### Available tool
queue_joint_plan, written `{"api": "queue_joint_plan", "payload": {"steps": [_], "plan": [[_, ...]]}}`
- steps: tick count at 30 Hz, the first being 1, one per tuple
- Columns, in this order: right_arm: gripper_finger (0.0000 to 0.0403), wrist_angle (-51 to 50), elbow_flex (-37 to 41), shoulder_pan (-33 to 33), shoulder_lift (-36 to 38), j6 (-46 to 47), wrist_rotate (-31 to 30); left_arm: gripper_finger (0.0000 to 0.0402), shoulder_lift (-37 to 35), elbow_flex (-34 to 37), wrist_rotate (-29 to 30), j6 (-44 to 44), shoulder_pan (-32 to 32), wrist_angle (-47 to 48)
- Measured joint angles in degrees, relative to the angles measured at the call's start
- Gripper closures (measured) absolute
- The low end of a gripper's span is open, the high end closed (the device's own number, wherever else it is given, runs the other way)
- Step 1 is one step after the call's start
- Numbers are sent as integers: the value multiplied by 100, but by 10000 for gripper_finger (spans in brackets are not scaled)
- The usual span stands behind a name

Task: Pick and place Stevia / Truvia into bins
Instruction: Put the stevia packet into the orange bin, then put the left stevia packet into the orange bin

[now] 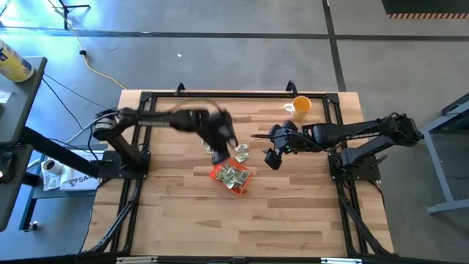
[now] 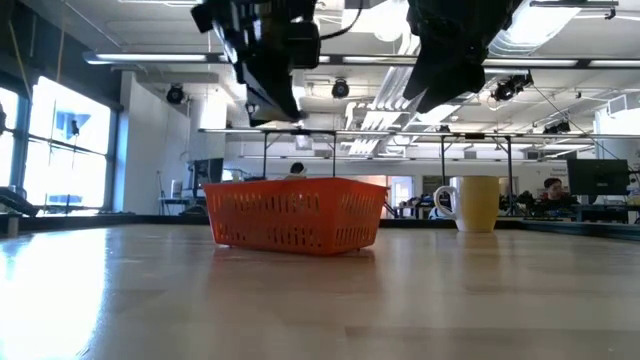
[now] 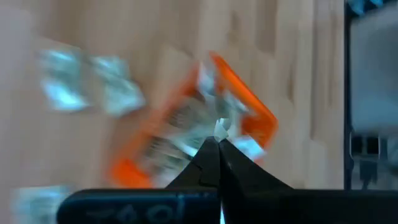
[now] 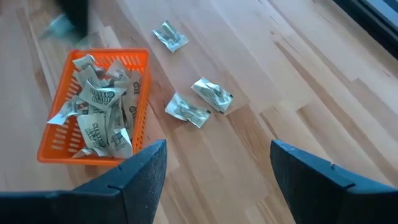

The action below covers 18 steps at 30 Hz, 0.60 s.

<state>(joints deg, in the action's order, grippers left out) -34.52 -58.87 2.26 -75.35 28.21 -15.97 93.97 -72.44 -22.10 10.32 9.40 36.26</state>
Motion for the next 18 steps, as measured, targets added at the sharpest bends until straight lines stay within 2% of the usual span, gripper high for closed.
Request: {"api": "queue_joint_plan", "payload": {"steps": [1,4,8,11,14,18], "plan": [[128,-2,0,0,0,-11,0,369,18,9,151,61,-250,-7],[128,0,0,2,0,-107,26,323,241,33,1151,170,-954,-133],[128,2,0,2,0,-142,200,247,435,33,1970,189,-1358,-187],[128,-13,0,2,0,-179,260,190,387,-20,2279,196,-1355,159],[128,-8,2,2,0,-288,246,143,223,-150,2696,197,-1171,948],[128,4,2,-37,0,-358,238,107,149,-72,2816,-57,-591,1743]]}}
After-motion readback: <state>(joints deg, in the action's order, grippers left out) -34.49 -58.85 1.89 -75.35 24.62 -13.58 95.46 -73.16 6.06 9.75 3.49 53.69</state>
